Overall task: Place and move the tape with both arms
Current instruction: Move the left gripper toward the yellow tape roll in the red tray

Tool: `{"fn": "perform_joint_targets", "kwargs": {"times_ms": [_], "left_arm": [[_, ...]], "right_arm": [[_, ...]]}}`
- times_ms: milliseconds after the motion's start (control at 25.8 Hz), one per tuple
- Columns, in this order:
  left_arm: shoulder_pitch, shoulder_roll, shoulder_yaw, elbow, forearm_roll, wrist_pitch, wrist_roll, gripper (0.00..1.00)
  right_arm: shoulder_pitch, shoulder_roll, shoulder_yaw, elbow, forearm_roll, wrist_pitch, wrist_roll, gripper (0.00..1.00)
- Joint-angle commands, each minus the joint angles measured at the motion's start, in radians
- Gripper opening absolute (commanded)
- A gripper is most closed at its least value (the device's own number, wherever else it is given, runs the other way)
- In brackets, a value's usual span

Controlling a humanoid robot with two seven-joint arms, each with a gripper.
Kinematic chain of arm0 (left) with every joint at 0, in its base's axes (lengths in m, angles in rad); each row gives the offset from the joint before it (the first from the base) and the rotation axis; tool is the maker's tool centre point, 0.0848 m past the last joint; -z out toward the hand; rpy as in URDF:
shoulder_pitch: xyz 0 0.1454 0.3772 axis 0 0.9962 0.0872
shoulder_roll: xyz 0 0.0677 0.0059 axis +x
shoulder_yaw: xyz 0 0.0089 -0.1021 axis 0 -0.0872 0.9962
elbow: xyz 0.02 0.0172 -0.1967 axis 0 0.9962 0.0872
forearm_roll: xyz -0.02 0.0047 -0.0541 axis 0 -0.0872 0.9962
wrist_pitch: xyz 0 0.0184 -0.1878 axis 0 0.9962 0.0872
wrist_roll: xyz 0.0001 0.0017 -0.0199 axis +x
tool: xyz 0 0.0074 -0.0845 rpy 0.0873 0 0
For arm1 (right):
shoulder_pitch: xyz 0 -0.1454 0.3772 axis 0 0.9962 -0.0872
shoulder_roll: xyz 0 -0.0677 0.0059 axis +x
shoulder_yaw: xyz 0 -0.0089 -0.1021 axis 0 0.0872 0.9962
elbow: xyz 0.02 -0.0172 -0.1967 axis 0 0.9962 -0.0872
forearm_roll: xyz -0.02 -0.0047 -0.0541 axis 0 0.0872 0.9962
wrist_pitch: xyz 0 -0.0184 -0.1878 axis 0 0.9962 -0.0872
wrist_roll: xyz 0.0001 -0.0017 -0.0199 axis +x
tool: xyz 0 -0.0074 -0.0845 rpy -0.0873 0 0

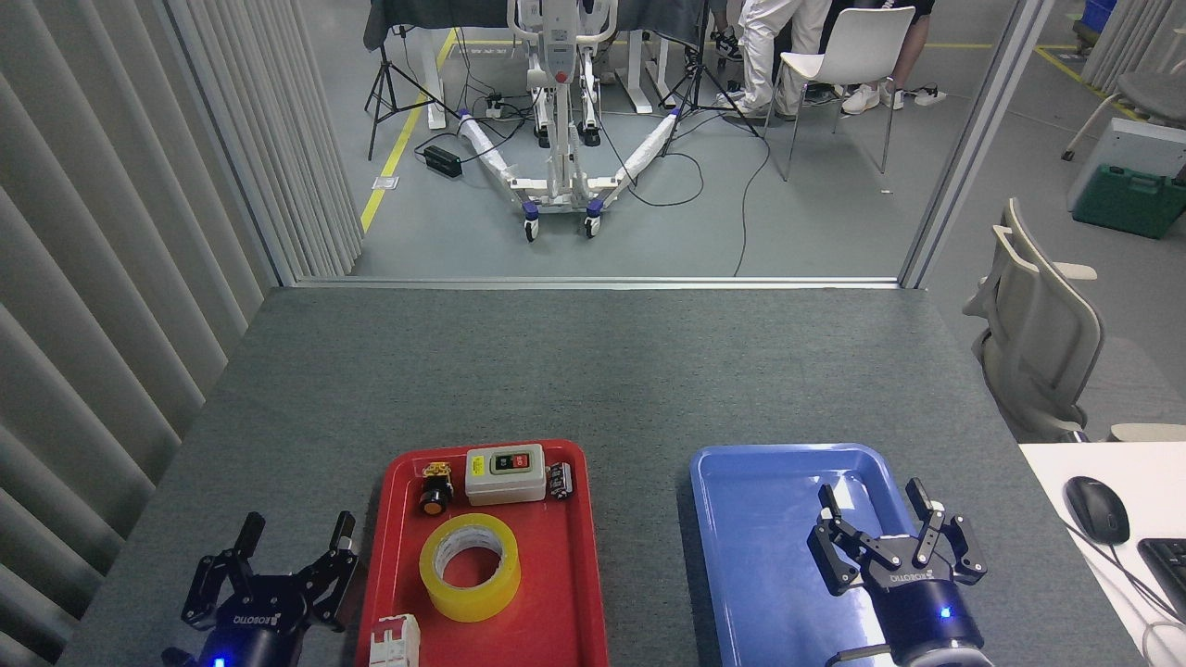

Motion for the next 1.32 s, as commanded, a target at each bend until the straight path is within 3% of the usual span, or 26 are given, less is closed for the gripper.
{"fn": "perform_joint_targets", "kwargs": {"times_ms": [0, 1161, 1277], "left_arm": [[0.013, -0.039, 0.018, -0.005, -0.001, -0.011, 0.009, 1.0], [-0.093, -0.034, -0.06, 0.002, 0.023, 0.018, -0.022, 1.0], [-0.138, -0.022, -0.069, 0.003, 0.022, 0.027, -0.118, 1.0]], "right_arm": [[0.002, 0.001, 0.0, -0.003, 0.001, 0.005, 0.0, 1.0], [0.0, 0.003, -0.035, -0.006, -0.004, -0.004, 0.003, 1.0], [0.0, 0.003, -0.035, -0.006, -0.004, -0.004, 0.003, 1.0]]}}
